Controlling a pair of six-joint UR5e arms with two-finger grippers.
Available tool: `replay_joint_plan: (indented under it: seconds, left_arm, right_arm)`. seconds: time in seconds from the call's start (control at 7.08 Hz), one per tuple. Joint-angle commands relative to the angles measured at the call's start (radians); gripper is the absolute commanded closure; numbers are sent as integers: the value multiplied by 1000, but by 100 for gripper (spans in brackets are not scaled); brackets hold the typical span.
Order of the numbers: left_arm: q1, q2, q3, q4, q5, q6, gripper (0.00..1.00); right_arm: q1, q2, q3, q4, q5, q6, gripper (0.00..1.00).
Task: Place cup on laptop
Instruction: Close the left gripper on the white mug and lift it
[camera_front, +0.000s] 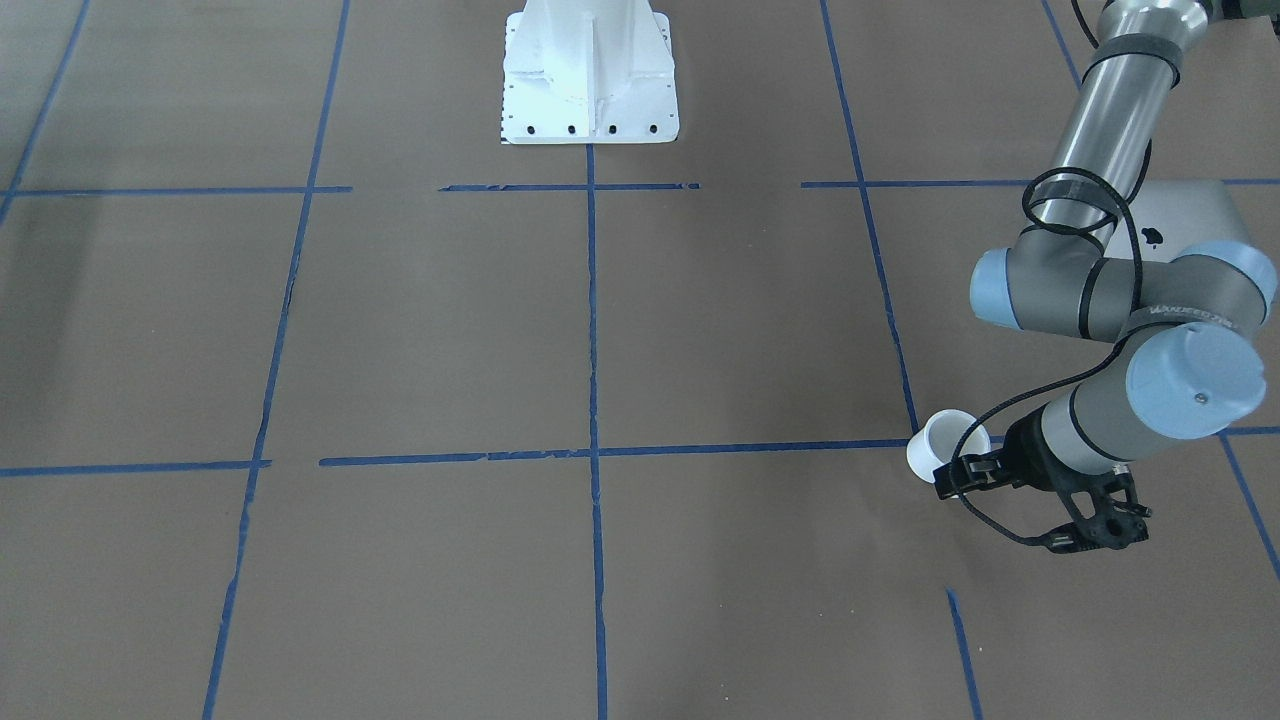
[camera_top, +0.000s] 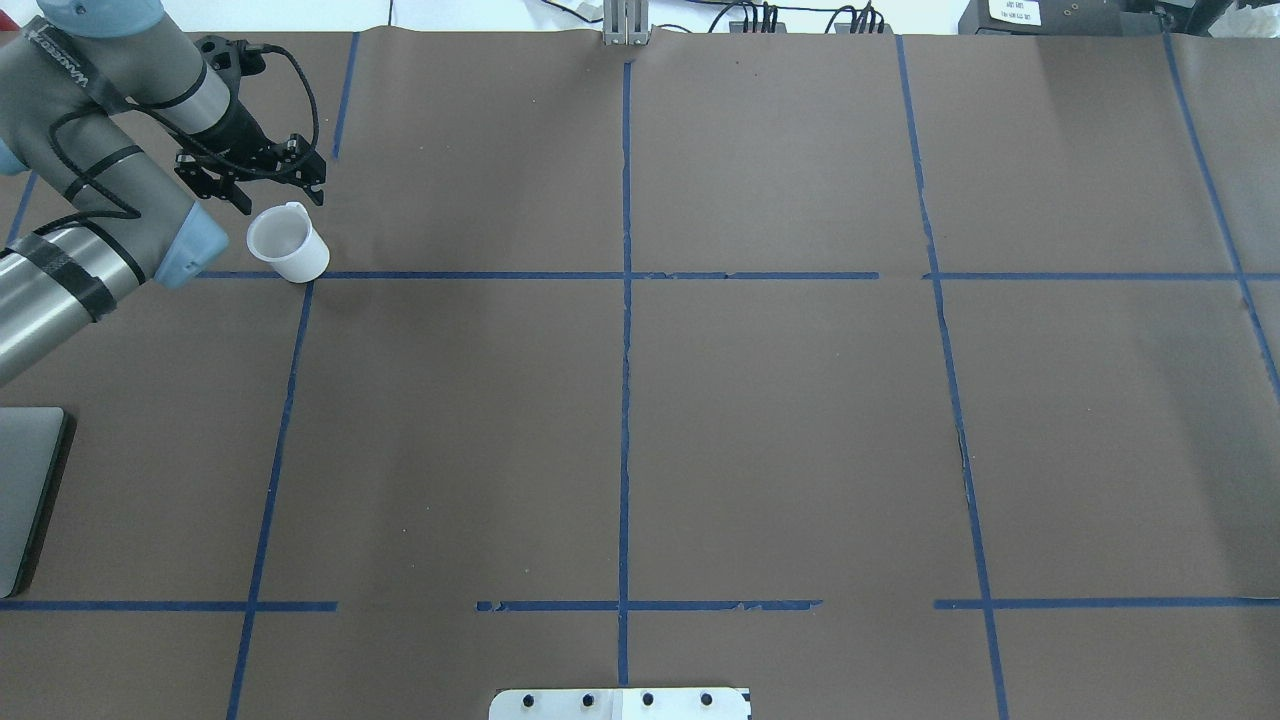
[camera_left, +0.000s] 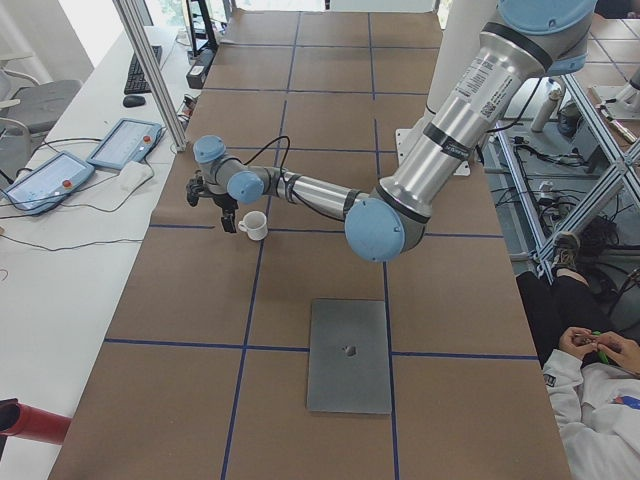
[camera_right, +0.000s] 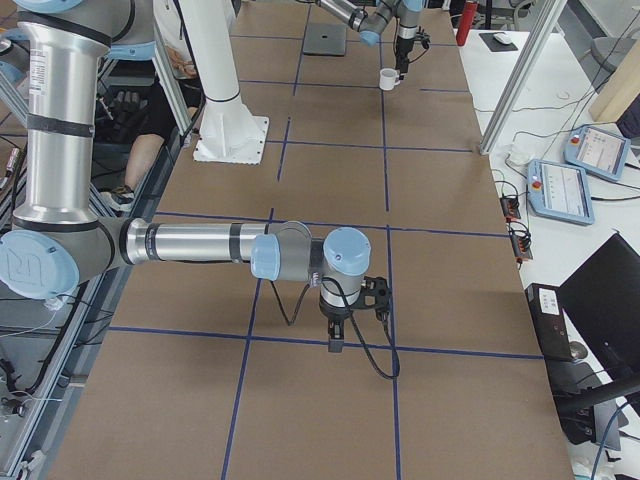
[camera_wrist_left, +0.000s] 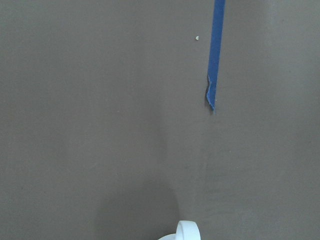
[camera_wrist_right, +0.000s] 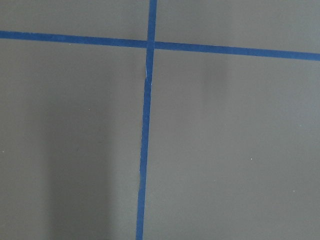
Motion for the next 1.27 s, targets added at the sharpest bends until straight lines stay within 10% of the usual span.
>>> replay_joint_plan:
  seconds: [0.0,0.14,0.28,0.71,1.13]
  left_arm:
    - [15,-1,16,-22,0,6,34]
    - [17,-1,16,-22,0,12,84]
    - [17,-1,16,-22,0,12,100]
    - [6,4,-17,-12,3,14,100]
    - [-63,196,-271,-4,0,17,100]
  right_arm:
    - [0,1,0,0,0,0,0]
    - [0,1,0,-2,0,0,0]
    - [0,0,0,0,0,0,0]
    - [0,1,0,-2,0,0,0]
    - [0,1,0,0,0,0,0]
